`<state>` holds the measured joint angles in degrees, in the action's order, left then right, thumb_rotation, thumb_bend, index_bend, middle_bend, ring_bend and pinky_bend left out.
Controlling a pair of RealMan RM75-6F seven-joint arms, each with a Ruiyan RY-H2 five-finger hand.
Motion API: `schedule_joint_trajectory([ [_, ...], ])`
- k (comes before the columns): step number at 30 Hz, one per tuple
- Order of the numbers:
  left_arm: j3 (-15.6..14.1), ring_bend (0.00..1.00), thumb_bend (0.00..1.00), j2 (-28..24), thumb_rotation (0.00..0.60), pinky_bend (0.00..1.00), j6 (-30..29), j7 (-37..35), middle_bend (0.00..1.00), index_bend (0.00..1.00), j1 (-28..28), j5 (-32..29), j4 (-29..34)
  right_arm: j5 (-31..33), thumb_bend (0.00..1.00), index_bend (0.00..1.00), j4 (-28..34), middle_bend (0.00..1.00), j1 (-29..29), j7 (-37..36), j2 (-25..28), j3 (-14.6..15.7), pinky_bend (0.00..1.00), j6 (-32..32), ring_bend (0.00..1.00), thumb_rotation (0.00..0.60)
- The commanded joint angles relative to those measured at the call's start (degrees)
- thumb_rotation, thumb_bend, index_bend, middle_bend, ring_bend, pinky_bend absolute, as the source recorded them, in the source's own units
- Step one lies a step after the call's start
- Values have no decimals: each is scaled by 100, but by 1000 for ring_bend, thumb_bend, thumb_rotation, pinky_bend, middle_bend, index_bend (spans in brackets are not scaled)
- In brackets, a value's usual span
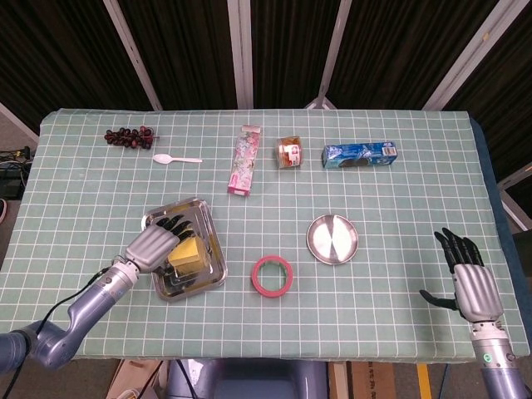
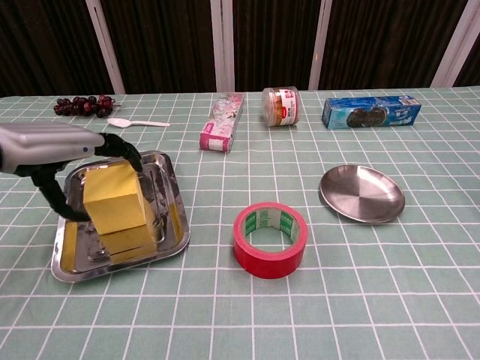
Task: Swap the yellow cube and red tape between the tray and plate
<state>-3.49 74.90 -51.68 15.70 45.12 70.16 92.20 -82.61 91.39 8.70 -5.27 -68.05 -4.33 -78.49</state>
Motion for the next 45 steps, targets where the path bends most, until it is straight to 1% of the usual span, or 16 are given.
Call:
schedule_joint_trajectory([
  [1, -18, 0, 90, -228, 600, 13, 279, 61, 0, 94, 38, -329, 310, -12, 143, 0, 8, 0, -5, -3, 8, 4, 0, -10, 79, 600],
  [4, 59, 0, 49, -399, 600, 0, 223, 140, 0, 83, 27, -457, 623, -33, 142, 0, 29, 0, -18, -17, 29, 4, 0, -43, 79, 600],
  [6, 157, 0, 40, -530, 600, 0, -53, 61, 0, 83, -48, -216, 918, -42, 143, 0, 26, 0, -24, 4, 36, 4, 0, -60, 79, 600],
  [9, 277, 0, 40, -909, 600, 0, -1039, -73, 0, 83, -416, 509, 1518, -96, 143, 1, 46, 0, -12, -15, 68, 45, 0, -16, 79, 600],
  [11, 226, 0, 41, -1232, 600, 0, -2055, 216, 0, 82, -890, 1057, 1796, -139, 143, 2, 46, 0, 10, 10, 90, 90, 0, 50, 79, 600],
  [14, 20, 0, 40, -1403, 600, 0, -3159, 846, 0, 93, -1586, 1458, 1821, -272, 142, 3, 59, 0, 85, 58, 116, 198, 0, 222, 79, 600],
  [16, -145, 0, 41, -1394, 600, 0, -3719, 1094, 0, 105, -2073, 1515, 1658, -474, 139, 8, 145, 0, 178, -17, 132, 337, 0, 420, 79, 600],
  [17, -187, 0, 41, -1374, 600, 0, -3855, 1059, 0, 107, -2216, 1502, 1576, -541, 135, 9, 179, 0, 210, -45, 129, 371, 0, 468, 79, 600],
  [19, -295, 0, 41, -1306, 600, 0, -4112, 702, 0, 110, -2573, 1445, 1273, -776, 125, 10, 271, 0, 322, 32, 106, 459, 0, 590, 79, 600],
  [23, -321, 0, 41, -1122, 600, 0, -4208, -74, 0, 111, -2981, 1194, 584, -1132, 124, 10, 679, 0, 662, 417, 85, 462, 0, 898, 79, 600],
  [25, -284, 0, 41, -998, 600, 0, -4179, -422, 0, 111, -3116, 1093, 235, -1183, 124, 10, 970, 0, 934, 675, 80, 350, 0, 1185, 79, 600],
  [28, -236, 0, 41, -922, 600, 0, -4097, -831, 0, 111, -3206, 1079, -28, -1084, 124, 10, 1350, 0, 1286, 949, 36, 192, 0, 1635, 79, 600],
  [32, -147, 0, 41, -843, 600, 0, -4130, -817, 0, 111, -3257, 1214, -226, -795, 123, 10, 1691, 0, 1747, 1316, -149, -18, 0, 2255, 79, 600],
  [37, -17, 0, 45, -773, 600, 0, -4056, -792, 0, 111, -3304, 1205, -292, -163, 123, 10, 1771, 0, 2217, 1816, -588, -315, 0, 2792, 79, 600],
  [41, 70, 0, 45, -767, 600, 0, -4125, -806, 0, 111, -3367, 1239, -305, 219, 123, 11, 1687, 0, 2528, 2160, -827, -400, 0, 3151, 79, 600],
  [45, 154, 0, 45, -758, 600, 0, -4140, -821, 0, 111, -3423, 1263, -329, 600, 124, 11, 1572, 0, 2763, 2459, -1095, -396, 0, 3363, 79, 600],
])
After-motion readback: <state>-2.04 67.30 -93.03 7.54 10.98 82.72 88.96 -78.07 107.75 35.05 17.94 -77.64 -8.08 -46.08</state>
